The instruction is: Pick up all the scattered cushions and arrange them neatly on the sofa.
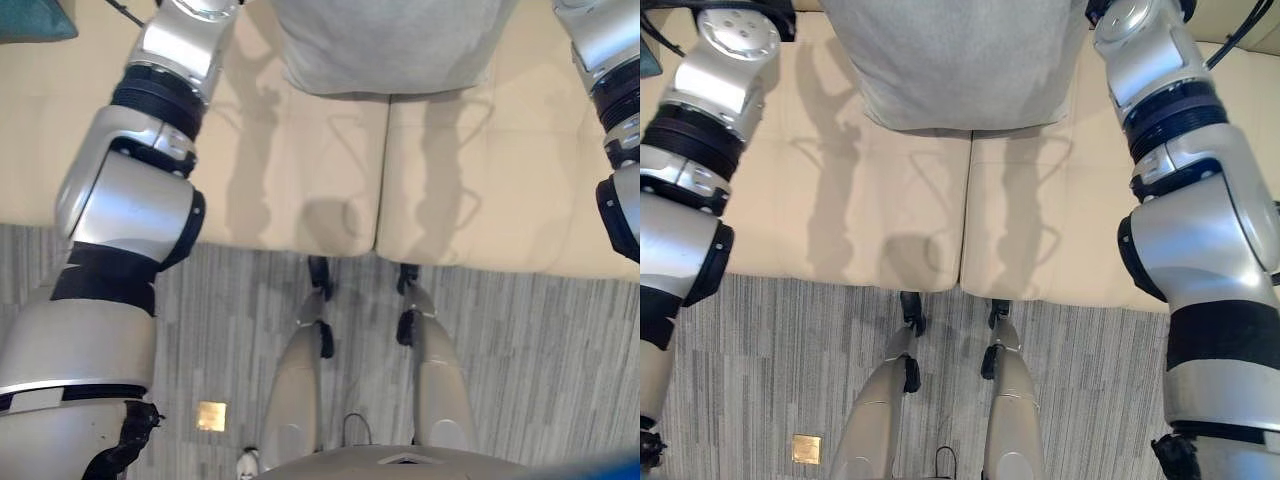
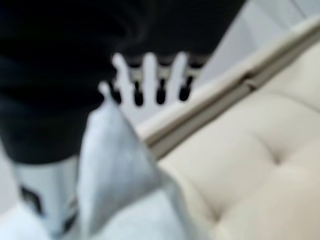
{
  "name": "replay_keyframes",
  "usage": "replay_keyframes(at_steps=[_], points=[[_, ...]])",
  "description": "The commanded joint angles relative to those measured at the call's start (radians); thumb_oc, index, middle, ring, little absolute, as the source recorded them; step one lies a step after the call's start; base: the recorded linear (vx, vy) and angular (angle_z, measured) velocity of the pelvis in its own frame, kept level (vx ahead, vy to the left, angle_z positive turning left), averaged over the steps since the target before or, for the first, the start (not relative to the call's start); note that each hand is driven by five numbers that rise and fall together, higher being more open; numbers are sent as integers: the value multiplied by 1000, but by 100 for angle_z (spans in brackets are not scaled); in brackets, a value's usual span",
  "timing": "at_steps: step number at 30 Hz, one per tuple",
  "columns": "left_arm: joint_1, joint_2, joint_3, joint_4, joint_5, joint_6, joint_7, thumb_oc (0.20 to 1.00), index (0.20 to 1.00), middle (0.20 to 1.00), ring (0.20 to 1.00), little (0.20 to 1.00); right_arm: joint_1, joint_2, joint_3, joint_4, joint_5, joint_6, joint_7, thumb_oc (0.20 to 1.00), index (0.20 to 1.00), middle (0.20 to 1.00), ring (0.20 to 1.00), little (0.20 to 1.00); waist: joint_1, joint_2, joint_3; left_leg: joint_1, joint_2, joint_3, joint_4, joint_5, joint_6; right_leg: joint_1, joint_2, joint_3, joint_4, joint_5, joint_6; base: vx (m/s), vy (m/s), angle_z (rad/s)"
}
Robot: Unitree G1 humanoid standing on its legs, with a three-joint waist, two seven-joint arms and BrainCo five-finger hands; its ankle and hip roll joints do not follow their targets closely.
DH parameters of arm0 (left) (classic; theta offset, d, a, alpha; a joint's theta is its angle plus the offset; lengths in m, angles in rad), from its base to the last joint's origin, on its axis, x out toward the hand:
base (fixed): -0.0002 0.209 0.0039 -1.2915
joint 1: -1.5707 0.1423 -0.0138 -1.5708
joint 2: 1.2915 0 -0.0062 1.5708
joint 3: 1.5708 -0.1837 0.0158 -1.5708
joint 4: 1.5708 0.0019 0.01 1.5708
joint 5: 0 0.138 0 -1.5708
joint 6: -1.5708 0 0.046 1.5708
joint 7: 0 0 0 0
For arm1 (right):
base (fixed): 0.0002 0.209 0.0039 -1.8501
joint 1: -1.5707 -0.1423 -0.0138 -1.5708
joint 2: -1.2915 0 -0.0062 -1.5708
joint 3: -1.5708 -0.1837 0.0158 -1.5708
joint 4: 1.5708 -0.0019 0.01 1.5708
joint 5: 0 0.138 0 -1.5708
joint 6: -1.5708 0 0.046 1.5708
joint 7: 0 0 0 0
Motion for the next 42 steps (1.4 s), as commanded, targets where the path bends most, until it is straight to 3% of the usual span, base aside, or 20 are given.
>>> replay_keyframes(at_steps=[1,2,8,9,10,11,12,13,15,17,18,20,21,22,25,28,29,31,37,42], points=[[-2,12,-29,69,81,3,34,1000,1000,1000,1000,1000,-18,26,50,64,-37,-24,-18,1000,1000,1000,1000,1000,5,-17,-134,65,27,-59,-41,-3,-101,76,-39,34,-89,61,143,0,0,0],[-17,10,-39,134,125,37,84,1000,1000,1000,1000,1000,-33,23,59,117,-42,-22,-45,1000,1000,1000,1000,1000,3,-19,-141,67,28,-60,-40,-4,-100,78,-39,35,-92,63,143,0,0,0],[0,39,-13,131,74,13,89,1000,1000,1000,1000,1000,-41,0,72,143,4,-33,-47,1000,1000,1000,1000,1000,2,-22,-157,76,29,-61,-40,-7,-98,95,-36,33,-100,63,140,0,0,0],[126,85,75,-81,69,-38,88,1000,1000,1000,1000,1000,47,-78,19,5,19,-56,-28,1000,1000,1000,1000,1000,6,-27,-152,90,30,-62,-26,-20,-97,116,-36,31,-97,53,135,0,0,0],[134,86,80,-89,72,-34,89,1000,1000,1000,1000,1000,52,-79,17,-1,17,-54,-28,1000,1000,1000,1000,1000,5,-27,-153,87,28,-62,-25,-15,-96,114,-38,32,-98,58,135,34,-17,2],[292,135,170,-296,105,-74,71,1000,1000,1000,1000,1000,164,-153,-53,-166,9,-83,-6,1000,1000,1000,1000,1000,11,-29,-144,108,28,-61,-15,-34,-96,140,-36,30,-95,44,131,0,0,0],[315,136,180,-315,111,-66,72,1000,1000,1000,1000,1000,183,-153,-61,-181,5,-77,-7,1000,1000,1000,1000,1000,8,-30,-152,106,26,-61,-15,-28,-94,139,-38,30,-97,49,130,73,-22,3],[542,138,317,-486,147,-85,44,1000,1000,1000,1000,1000,370,-218,-182,-350,-12,-103,14,1000,1000,1000,1000,1000,9,-32,-142,140,28,-59,-1,-54,-95,176,-37,28,-89,28,124,56,-8,1],[646,115,370,-532,156,-73,46,1000,1000,1000,1000,1000,494,-226,-259,-431,-39,-101,28,1000,1000,1000,1000,1000,6,-36,-147,157,26,-55,2,-58,-94,193,-39,28,-88,26,123,46,0,5],[888,130,483,-658,238,-68,1,1000,1000,1000,1000,1000,750,-292,-394,-574,-107,-123,82,1000,1000,1000,1000,1000,4,-38,-145,212,32,-51,8,-76,-96,249,-38,24,-79,6,120,102,-4,3],[1073,80,574,-739,232,-78,-34,1000,1000,1000,1000,1000,953,-286,-531,-625,-135,-122,110,1000,1000,1000,1000,1000,3,-37,-142,264,37,-47,8,-90,-99,305,-37,14,-74,-15,122,99,-7,-8],[1144,56,599,-754,232,-77,-45,1000,1000,1000,1000,1000,1047,-264,-582,-643,-147,-127,130,1000,1000,1000,1000,1000,4,-41,-143,290,37,-46,2,-86,-100,333,-38,10,-78,-17,122,106,-28,-3],[1381,7,668,-821,203,-104,-130,1000,1000,1000,1000,1000,1313,-207,-683,-692,-152,-143,217,1000,1000,1000,1000,1000,7,-40,-132,370,45,-45,-1,-95,-103,417,-30,-9,-79,-42,122,111,-39,5],[1384,7,668,-824,202,-104,-131,1000,1000,1000,1000,1000,1319,-206,-686,-696,-153,-142,218,1000,1000,1000,1000,1000,6,-41,-133,370,43,-46,-3,-90,-102,418,-31,-9,-82,-37,121,92,-48,2],[1564,-36,696,-805,33,-155,-287,1000,1000,1000,1000,1000,1493,-166,-724,-699,-107,-168,315,1000,1000,1000,1000,1000,5,-39,-139,437,53,-40,-14,-95,-104,483,-21,-21,-94,-50,121,34,-27,1],[1663,-77,694,-758,-83,-164,-388,1000,1000,1000,1000,1000,1597,-111,-744,-675,-69,-189,372,1000,1000,1000,1000,1000,1,-36,-151,472,58,-35,-19,-91,-102,519,-16,-26,-106,-52,121,24,-30,-4],[1731,-141,690,-685,-202,-143,-489,1000,1000,1000,1000,1000,1674,-87,-723,-640,-93,-192,434,1000,1000,1000,1000,1000,-2,-35,-161,507,66,-30,-19,-94,-104,557,-10,-31,-109,-62,119,25,-50,-2],[1770,-177,647,-534,-135,-131,-562,1000,1000,1000,1000,1000,1739,-30,-677,-524,-110,-206,500,1000,1000,1000,1000,1000,0,-35,-193,563,73,-25,-35,-96,-105,615,5,-36,-130,-74,118,66,-91,-1],[1794,-311,616,-185,-98,-99,-614,1000,1000,1000,1000,1000,1826,129,-595,-330,-116,-217,552,1000,1000,1000,1000,1000,-2,-37,-243,655,103,-13,-62,-89,-113,709,47,-33,-151,-113,101,48,-112,-4],[1765,-348,571,-4,1,-83,-642,1000,1000,1000,1000,1000,1849,194,-543,-247,-128,-220,557,1000,1000,1000,1000,1000,-19,-35,-244,648,142,-10,-42,-26,-147,749,89,-40,-177,-135,78,-68,-118,8]])
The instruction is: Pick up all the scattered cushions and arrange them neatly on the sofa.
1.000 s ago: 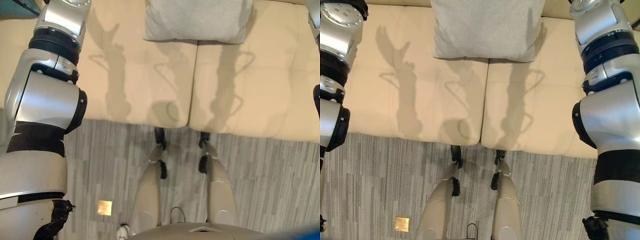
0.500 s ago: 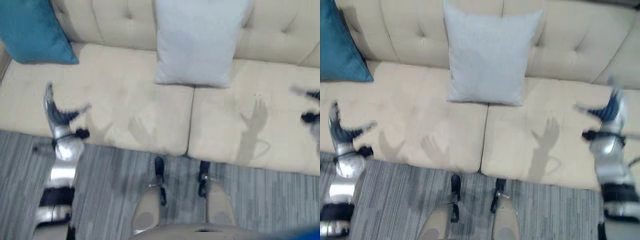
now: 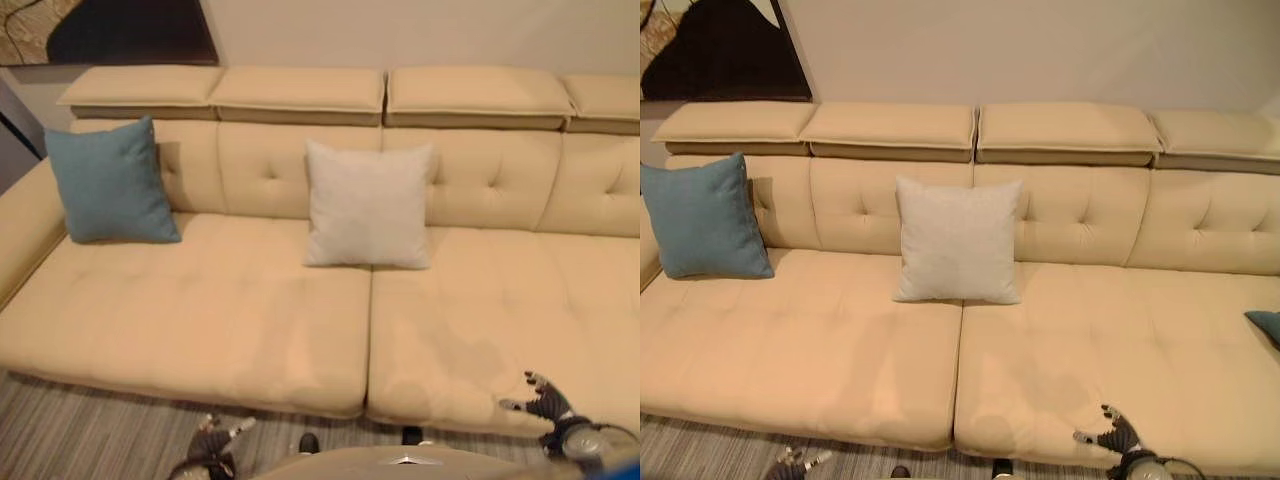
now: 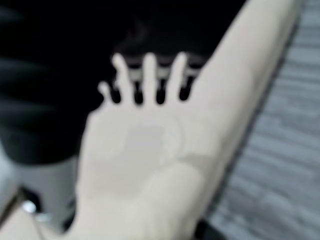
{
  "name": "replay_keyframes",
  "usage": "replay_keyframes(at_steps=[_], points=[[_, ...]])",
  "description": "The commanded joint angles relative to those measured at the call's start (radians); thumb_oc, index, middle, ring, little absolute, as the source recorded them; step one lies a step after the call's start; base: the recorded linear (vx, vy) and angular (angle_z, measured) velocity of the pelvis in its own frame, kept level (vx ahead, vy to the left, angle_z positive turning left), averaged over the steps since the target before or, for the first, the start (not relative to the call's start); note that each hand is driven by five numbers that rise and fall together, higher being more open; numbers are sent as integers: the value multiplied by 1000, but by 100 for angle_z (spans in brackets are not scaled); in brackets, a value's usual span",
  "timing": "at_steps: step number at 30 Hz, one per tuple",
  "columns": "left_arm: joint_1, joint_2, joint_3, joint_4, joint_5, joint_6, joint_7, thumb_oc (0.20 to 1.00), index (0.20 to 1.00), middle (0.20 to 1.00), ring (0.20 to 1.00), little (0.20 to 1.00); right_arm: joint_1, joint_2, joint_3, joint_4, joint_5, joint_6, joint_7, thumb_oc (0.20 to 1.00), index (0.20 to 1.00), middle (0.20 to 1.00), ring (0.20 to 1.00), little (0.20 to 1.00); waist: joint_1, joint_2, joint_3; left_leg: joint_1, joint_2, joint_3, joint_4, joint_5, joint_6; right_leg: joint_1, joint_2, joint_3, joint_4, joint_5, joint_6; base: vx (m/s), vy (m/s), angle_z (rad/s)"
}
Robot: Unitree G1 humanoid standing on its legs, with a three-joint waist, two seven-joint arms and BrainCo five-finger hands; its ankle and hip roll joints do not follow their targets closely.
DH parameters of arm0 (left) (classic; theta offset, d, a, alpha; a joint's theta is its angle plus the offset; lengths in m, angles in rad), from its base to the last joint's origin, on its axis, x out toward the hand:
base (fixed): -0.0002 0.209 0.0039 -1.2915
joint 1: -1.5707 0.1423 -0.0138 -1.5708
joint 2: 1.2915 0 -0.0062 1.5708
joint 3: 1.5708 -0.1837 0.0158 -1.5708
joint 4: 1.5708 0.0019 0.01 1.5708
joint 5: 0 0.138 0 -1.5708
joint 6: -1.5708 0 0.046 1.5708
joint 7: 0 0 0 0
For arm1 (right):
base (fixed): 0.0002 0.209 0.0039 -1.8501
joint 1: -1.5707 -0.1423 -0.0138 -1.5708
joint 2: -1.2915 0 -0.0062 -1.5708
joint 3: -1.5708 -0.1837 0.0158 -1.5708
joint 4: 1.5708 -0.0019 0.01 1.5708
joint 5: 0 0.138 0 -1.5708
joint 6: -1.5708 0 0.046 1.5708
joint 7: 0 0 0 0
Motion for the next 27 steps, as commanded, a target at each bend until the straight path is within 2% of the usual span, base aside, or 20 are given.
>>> replay_keyframes(at_steps=[1,2,3,5,6,8,9,12,13,14,15,16,18,19,20,24,26,27], points=[[-63,62,13,-20,77,-16,-13,1000,1000,1000,1000,1000,-61,-4,-12,-2,-6,-26,-6,1000,1000,1000,1000,1000,-5,-54,51,1,62,27,65,83,-96,43,-9,1,-7,-22,42,-101,-106,22],[-75,56,1,9,120,-16,-10,1000,1000,1000,1000,1000,-66,7,-2,5,5,-20,0,1000,1000,1000,1000,1000,-2,-69,54,-6,43,-10,173,49,-83,43,-12,14,-7,-18,32,-114,-87,12],[-82,52,-7,12,133,-23,-6,1000,1000,1000,1000,1000,-75,8,4,13,14,-17,0,1000,1000,1000,1000,1000,7,-76,63,-3,0,-68,237,13,-76,41,-16,33,-4,-10,30,-155,-91,-10],[-92,39,-26,29,163,-22,-2,1000,1000,1000,1000,1000,-85,18,10,44,35,-11,12,1000,1000,1000,1000,1000,10,-85,56,12,-75,-135,252,-64,-45,19,-19,72,-2,11,35,-136,-10,-47],[-96,31,-35,33,164,-21,-1,1000,1000,1000,1000,1000,-89,22,10,69,37,-6,13,1000,1000,1000,1000,1000,11,-88,54,21,-110,-169,265,-83,-40,0,-22,94,2,31,42,-148,40,-70],[-98,21,-42,28,146,-19,-7,1000,1000,1000,1000,1000,-104,28,14,98,39,2,14,1000,1000,1000,1000,1000,16,-81,54,31,-152,-193,253,-142,-10,-42,-24,134,20,50,52,-165,84,-79],[-104,22,-41,41,144,-17,-8,1000,1000,1000,1000,1000,-115,33,17,114,39,4,16,1000,1000,1000,1000,1000,7,-78,56,40,-154,-180,226,-157,0,-64,-27,145,29,62,56,-203,112,-62],[-140,19,-79,38,158,-21,-3,1000,1000,1000,1000,1000,-152,49,23,144,34,14,8,1000,1000,1000,1000,1000,4,-94,78,42,-208,-181,188,-186,34,-153,-58,170,35,141,109,-275,145,-57],[-145,22,-82,34,168,-20,-5,1000,1000,1000,1000,1000,-157,55,30,144,29,15,10,1000,1000,1000,1000,1000,3,-98,82,41,-210,-163,171,-186,40,-170,-64,169,26,159,123,-210,88,-106],[-145,22,-82,34,168,-20,-5,1000,1000,1000,1000,1000,-157,56,30,144,29,15,9,1000,1000,1000,1000,1000,5,-98,82,42,-210,-161,170,-186,40,-170,-63,171,26,159,124,-291,73,-91],[-151,29,-99,20,180,-24,-6,1000,1000,1000,1000,1000,-163,74,37,158,19,22,11,1000,1000,1000,1000,1000,9,-103,92,29,-210,-140,158,-175,48,-207,-89,153,11,184,145,-370,64,-109],[-161,41,-108,22,202,-22,-2,1000,1000,1000,1000,1000,-172,90,49,165,16,28,9,1000,1000,1000,1000,1000,17,-100,102,11,-198,-122,159,-155,58,-212,-93,119,47,142,128,-369,63,-85],[-161,41,-108,22,202,-22,-2,1000,1000,1000,1000,1000,-172,90,49,165,16,28,9,1000,1000,1000,1000,1000,18,-99,104,13,-198,-121,159,-156,58,-211,-92,119,49,141,128,-176,28,-76],[-162,41,-116,36,220,-16,-3,1000,1000,1000,1000,1000,-168,98,50,185,17,29,10,1000,1000,1000,1000,1000,34,-89,104,5,-182,-87,139,-128,68,-176,-99,60,133,83,98,-257,40,-48],[-158,40,-119,38,227,-13,-6,1000,1000,1000,1000,1000,-166,99,51,191,16,30,12,1000,1000,1000,1000,1000,44,-82,101,5,-172,-74,128,-118,73,-152,-93,39,175,49,85,-316,43,-62],[-150,42,-113,70,237,-6,-18,1000,1000,1000,1000,1000,-154,111,36,201,48,22,20,1000,1000,1000,1000,1000,55,-77,67,-6,-151,-39,104,-94,80,-84,-66,47,265,-44,64,-142,-35,-65],[-148,44,-111,69,230,-5,-19,1000,1000,1000,1000,1000,-150,114,39,212,54,20,23,1000,1000,1000,1000,1000,63,-82,50,-19,-143,-23,102,-86,78,-45,-52,53,259,-64,66,-124,-126,-30],[-148,44,-110,69,229,-3,-15,1000,1000,1000,1000,1000,-150,116,42,214,54,22,20,1000,1000,1000,1000,1000,75,-88,48,-27,-140,-9,107,-84,74,-22,-61,30,233,-63,70,-146,-177,-26]])
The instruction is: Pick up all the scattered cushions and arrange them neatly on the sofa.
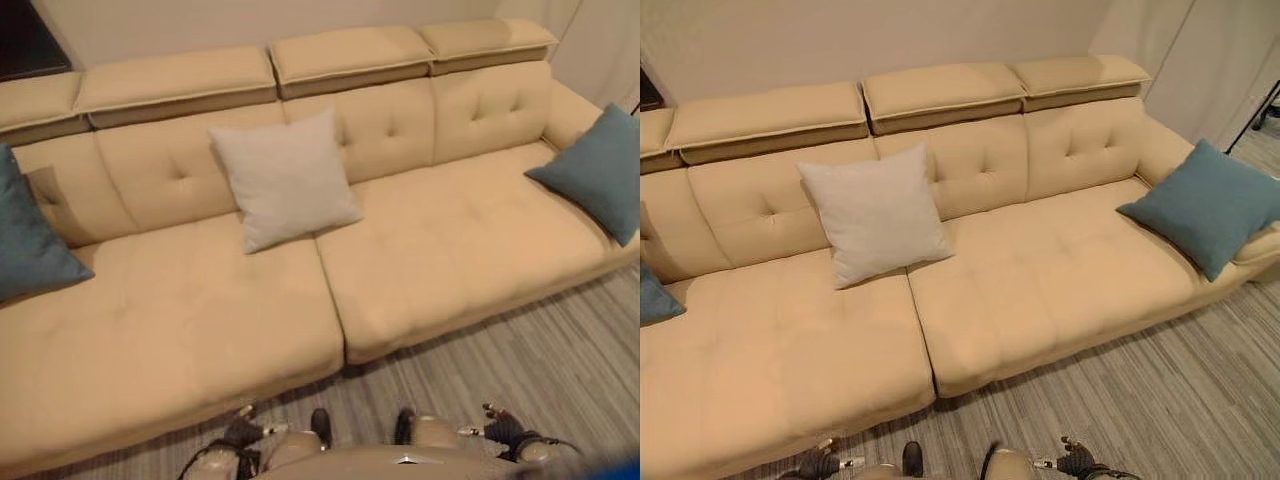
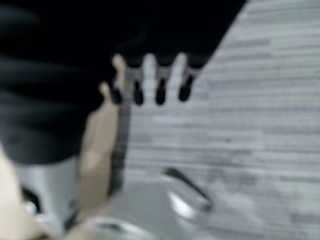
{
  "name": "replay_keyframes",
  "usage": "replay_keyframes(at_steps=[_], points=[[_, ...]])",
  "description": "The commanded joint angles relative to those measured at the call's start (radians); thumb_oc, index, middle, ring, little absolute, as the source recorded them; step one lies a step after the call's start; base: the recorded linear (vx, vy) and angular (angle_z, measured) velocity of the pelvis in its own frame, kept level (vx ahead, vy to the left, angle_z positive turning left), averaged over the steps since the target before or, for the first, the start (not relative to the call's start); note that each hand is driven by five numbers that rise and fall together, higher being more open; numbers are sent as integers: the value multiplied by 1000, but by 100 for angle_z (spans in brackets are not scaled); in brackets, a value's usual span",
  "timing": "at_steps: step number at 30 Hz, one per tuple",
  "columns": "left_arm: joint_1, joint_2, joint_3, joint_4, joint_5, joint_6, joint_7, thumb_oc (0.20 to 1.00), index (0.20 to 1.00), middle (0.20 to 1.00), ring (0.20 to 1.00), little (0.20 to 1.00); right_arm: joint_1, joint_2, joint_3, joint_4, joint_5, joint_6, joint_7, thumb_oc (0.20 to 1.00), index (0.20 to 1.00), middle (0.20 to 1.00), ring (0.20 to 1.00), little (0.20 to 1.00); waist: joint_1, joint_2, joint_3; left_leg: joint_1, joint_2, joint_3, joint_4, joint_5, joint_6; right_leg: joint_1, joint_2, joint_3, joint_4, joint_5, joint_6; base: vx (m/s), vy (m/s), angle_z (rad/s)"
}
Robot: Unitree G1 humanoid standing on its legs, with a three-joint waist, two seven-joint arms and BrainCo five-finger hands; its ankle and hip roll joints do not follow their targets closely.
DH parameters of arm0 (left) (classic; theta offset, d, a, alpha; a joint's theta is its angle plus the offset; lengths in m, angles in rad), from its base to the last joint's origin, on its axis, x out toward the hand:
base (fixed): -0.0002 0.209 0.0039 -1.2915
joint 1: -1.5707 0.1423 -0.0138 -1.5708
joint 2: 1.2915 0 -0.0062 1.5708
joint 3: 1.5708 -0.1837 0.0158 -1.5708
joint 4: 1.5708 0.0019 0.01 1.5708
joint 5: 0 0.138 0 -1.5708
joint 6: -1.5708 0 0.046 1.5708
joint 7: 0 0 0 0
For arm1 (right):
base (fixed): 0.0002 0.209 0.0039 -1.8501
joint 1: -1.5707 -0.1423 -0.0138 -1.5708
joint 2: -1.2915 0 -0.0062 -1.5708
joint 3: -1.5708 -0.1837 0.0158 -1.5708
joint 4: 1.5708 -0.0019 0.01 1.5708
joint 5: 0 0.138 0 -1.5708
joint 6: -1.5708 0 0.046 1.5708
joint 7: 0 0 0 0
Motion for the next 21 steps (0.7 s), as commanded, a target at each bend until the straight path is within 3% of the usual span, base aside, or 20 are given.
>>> replay_keyframes(at_steps=[1,2,7,8,9,10,13,15,18,19,20,21], points=[[-37,20,10,1,28,-3,-7,1000,1000,1000,1000,1000,-9,-15,24,-27,47,-21,-7,1000,1000,1000,1000,1000,14,-49,-17,9,-50,-75,64,-53,-76,93,24,-34,-231,165,0,-182,-358,-47],[-50,19,0,2,31,-5,-5,1000,1000,1000,1000,1000,-7,-17,42,-28,50,-23,-8,1000,1000,1000,1000,1000,-8,-58,-16,-8,-24,-67,71,-38,-99,106,60,10,-311,158,-13,-155,-371,-43],[-63,10,-24,-4,46,-5,-1,1000,1000,1000,1000,1000,0,-25,57,-38,53,-26,-12,1000,1000,1000,1000,1000,-20,-68,2,-22,-12,-93,139,-47,-120,117,81,38,-352,171,-34,-69,-137,-34],[-68,4,-34,-8,45,-8,1,1000,1000,1000,1000,1000,0,-25,60,-22,54,-24,-13,1000,1000,1000,1000,1000,-12,-67,8,-23,-30,-147,151,-48,-124,115,85,58,-359,178,-35,-40,-20,-36],[-66,-5,-48,-18,39,-10,3,1000,1000,1000,1000,1000,0,-27,63,-14,53,-22,-14,1000,1000,1000,1000,1000,2,-66,13,-23,-69,-246,163,-60,-122,113,91,91,-370,191,-33,-75,-22,-75],[-69,-10,-54,-22,37,-9,3,1000,1000,1000,1000,1000,1,-30,62,-16,54,-23,-12,1000,1000,1000,1000,1000,3,-65,17,-29,-83,-278,151,-61,-123,104,92,113,-370,207,-27,-96,-5,-85],[-62,-19,-57,-6,45,-6,-1,1000,1000,1000,1000,1000,11,-20,48,9,47,-20,-6,1000,1000,1000,1000,1000,-8,-61,13,-16,-80,-244,115,-80,-101,67,84,149,-357,226,-4,-70,45,-96],[-73,-19,-70,-3,59,-9,3,1000,1000,1000,1000,1000,-8,-17,50,21,49,-19,-11,1000,1000,1000,1000,1000,-7,-67,23,-16,-102,-250,102,-83,-90,21,75,184,-339,260,16,-67,85,-77],[-79,-9,-75,6,92,-11,6,1000,1000,1000,1000,1000,-16,-2,54,34,43,-16,-13,1000,1000,1000,1000,1000,-6,-67,24,4,-92,-199,76,-83,-74,-2,55,160,-319,272,34,-33,103,-105],[-85,0,-68,3,87,-9,12,1000,1000,1000,1000,1000,-22,15,54,38,47,-14,-13,1000,1000,1000,1000,1000,20,-64,31,30,-75,-149,60,-88,-72,-5,23,33,-288,273,25,-37,87,-144],[-85,0,-68,3,87,-9,12,1000,1000,1000,1000,1000,-23,15,54,38,47,-14,-13,1000,1000,1000,1000,1000,19,-65,29,27,-76,-150,60,-86,-72,-6,22,33,-289,274,25,-37,58,-157],[-88,3,-61,6,89,-6,12,1000,1000,1000,1000,1000,-23,19,53,43,48,-13,-14,1000,1000,1000,1000,1000,29,-61,27,33,-70,-136,58,-87,-70,4,3,-46,-285,268,15,0,39,-129]])
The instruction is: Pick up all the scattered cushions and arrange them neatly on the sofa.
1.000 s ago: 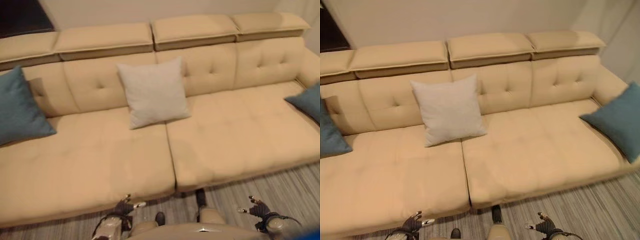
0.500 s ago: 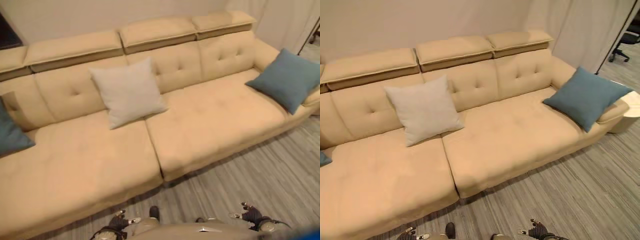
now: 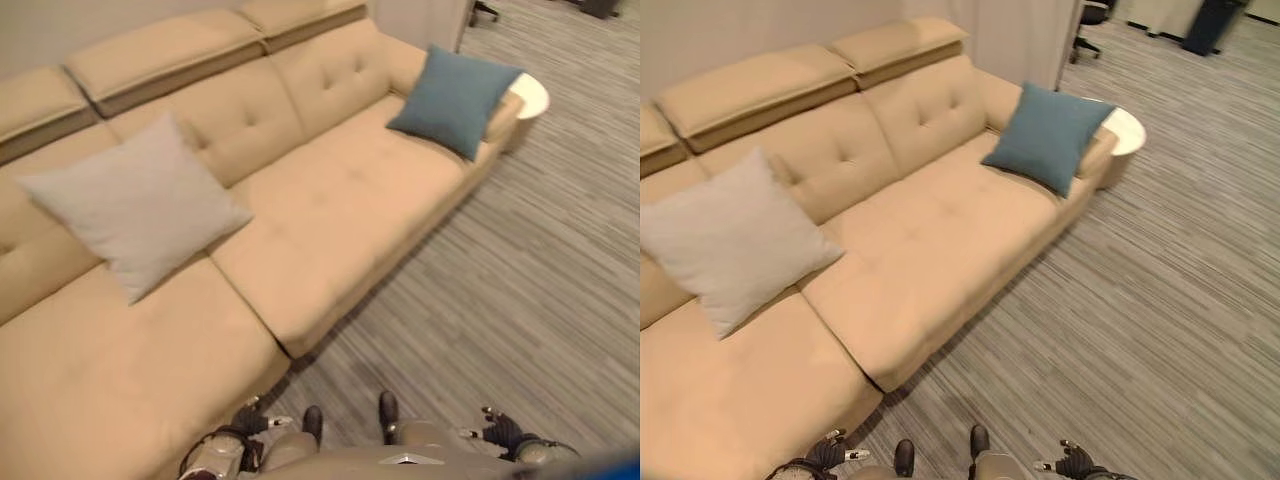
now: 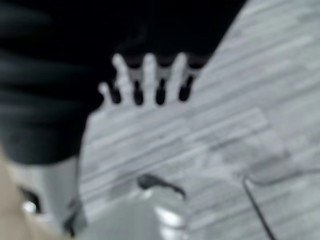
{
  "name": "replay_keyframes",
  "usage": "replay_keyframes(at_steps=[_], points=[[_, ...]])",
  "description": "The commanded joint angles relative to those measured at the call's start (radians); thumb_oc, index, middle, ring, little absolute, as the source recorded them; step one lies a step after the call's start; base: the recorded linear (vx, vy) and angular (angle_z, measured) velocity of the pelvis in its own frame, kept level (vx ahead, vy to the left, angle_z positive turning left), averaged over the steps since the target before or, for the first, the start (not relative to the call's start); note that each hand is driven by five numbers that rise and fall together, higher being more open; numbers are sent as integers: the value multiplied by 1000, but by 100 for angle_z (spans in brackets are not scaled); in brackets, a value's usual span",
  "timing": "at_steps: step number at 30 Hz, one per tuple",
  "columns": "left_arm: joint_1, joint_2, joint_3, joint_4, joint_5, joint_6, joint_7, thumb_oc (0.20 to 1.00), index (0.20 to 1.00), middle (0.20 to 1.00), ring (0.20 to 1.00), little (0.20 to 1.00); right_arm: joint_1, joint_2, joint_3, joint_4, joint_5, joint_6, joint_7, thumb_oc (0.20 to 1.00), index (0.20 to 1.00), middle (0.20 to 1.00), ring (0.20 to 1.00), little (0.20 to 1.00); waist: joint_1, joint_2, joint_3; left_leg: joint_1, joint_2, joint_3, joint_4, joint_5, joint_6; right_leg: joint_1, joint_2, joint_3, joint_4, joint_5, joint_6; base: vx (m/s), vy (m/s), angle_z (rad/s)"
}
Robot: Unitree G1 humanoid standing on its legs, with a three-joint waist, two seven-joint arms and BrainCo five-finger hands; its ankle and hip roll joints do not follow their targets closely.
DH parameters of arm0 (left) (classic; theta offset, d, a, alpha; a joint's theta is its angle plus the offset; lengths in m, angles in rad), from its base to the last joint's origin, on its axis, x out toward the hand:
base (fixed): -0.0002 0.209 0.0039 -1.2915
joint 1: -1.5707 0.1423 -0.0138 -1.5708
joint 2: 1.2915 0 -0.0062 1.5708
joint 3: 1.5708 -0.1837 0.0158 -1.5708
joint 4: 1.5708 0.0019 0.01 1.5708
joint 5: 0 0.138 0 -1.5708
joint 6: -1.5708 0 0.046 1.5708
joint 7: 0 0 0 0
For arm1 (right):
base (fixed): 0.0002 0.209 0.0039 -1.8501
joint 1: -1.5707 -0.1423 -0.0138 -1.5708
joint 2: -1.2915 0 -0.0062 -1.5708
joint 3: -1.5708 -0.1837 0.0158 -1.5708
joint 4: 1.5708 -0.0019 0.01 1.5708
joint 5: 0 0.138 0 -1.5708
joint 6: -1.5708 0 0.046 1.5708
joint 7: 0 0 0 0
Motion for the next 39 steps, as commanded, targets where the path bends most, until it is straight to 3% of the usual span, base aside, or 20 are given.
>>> replay_keyframes(at_steps=[1,8,9,12,14,18,20,22,25,26,29,30,34,36,38,39], points=[[-11,-2,39,22,23,-15,1,1000,1000,1000,1000,1000,-2,-11,15,0,19,-8,-8,1000,1000,1000,1000,1000,20,-32,6,4,-56,-102,51,-56,-29,98,-49,-129,-21,106,83,3,38,-90],[-7,-1,59,37,22,-10,2,1000,1000,1000,1000,1000,3,0,-8,35,34,1,-12,1000,1000,1000,1000,1000,21,-44,-19,40,-48,-21,36,-57,-38,146,-36,-256,-61,93,74,23,-43,-36],[-8,-3,61,32,11,-11,4,1000,1000,1000,1000,1000,5,0,-17,42,47,0,-14,1000,1000,1000,1000,1000,14,-40,-24,43,-41,-26,40,-54,-44,150,-20,-221,-68,89,71,67,-123,-12],[-10,-10,58,37,9,-11,5,1000,1000,1000,1000,1000,3,2,-23,41,63,1,-19,1000,1000,1000,1000,1000,7,-37,-30,42,-33,-26,57,-61,-49,155,-12,-212,-74,81,67,75,-136,-7],[-15,-11,37,42,27,-13,6,1000,1000,1000,1000,1000,6,5,-32,40,101,-5,-20,1000,1000,1000,1000,1000,-14,-38,-29,34,-18,-25,128,-74,-64,171,17,-150,-91,66,48,86,-185,-5],[-39,-18,21,34,6,-13,17,1000,1000,1000,1000,1000,8,11,-39,51,149,-11,-29,1000,1000,1000,1000,1000,-26,-54,-3,-52,24,-24,342,-7,-110,215,40,-124,-135,67,17,43,-186,0],[-52,-26,8,25,-10,-15,25,1000,1000,1000,1000,1000,4,7,-34,51,150,-10,-31,1000,1000,1000,1000,1000,-12,-54,9,-102,-37,-98,416,-3,-104,232,47,-100,-153,68,7,85,-112,-17],[-57,-34,-4,10,-22,-16,26,1000,1000,1000,1000,1000,4,4,-41,54,161,-7,-31,1000,1000,1000,1000,1000,-13,-59,7,-159,-69,-82,356,-38,-78,244,49,-75,-173,66,11,141,-87,-40],[-58,-36,-9,4,-20,-16,26,1000,1000,1000,1000,1000,1,2,-43,56,163,-9,-32,1000,1000,1000,1000,1000,-4,-55,2,-169,-94,-88,261,-40,-58,255,64,-48,-184,60,17,235,-16,-25],[-58,-42,-14,11,-8,-16,29,1000,1000,1000,1000,1000,4,1,-44,57,168,-11,-36,1000,1000,1000,1000,1000,5,-43,-2,-189,-89,-98,142,32,-61,275,93,-26,-192,47,19,179,3,-36],[-61,-46,-13,20,-8,-15,31,1000,1000,1000,1000,1000,-1,0,-46,66,170,-14,-39,1000,1000,1000,1000,1000,21,-34,0,-216,-88,-133,85,74,-67,300,114,-1,-194,24,19,241,8,-32],[-61,-47,-11,23,-9,-15,33,1000,1000,1000,1000,1000,-3,0,-48,69,169,-14,-38,1000,1000,1000,1000,1000,22,-32,2,-214,-80,-128,92,90,-71,312,116,5,-185,11,19,289,41,-57],[-52,-44,-6,39,-6,-11,27,1000,1000,1000,1000,1000,-7,16,-46,80,156,-10,-31,1000,1000,1000,1000,1000,35,-35,-19,-174,-87,-126,120,55,-42,322,102,22,-69,-42,28,321,90,-59],[-49,-42,-2,33,-7,-10,27,1000,1000,1000,1000,1000,-10,21,-45,81,148,-9,-28,1000,1000,1000,1000,1000,46,-36,-22,-149,-86,-108,115,37,-28,306,87,13,-4,-34,45,191,89,-66],[-54,-35,-13,20,-9,-10,25,1000,1000,1000,1000,1000,-31,24,-39,66,141,-10,-27,1000,1000,1000,1000,1000,46,-38,-8,-115,-83,-90,121,13,-7,216,56,12,177,57,98,259,115,-66],[-64,-30,-19,6,-19,-10,28,1000,1000,1000,1000,1000,-42,22,-40,52,143,-12,-30,1000,1000,1000,1000,1000,39,-30,8,-64,-76,-83,120,-16,10,166,26,-26,279,93,113,371,150,-45]])
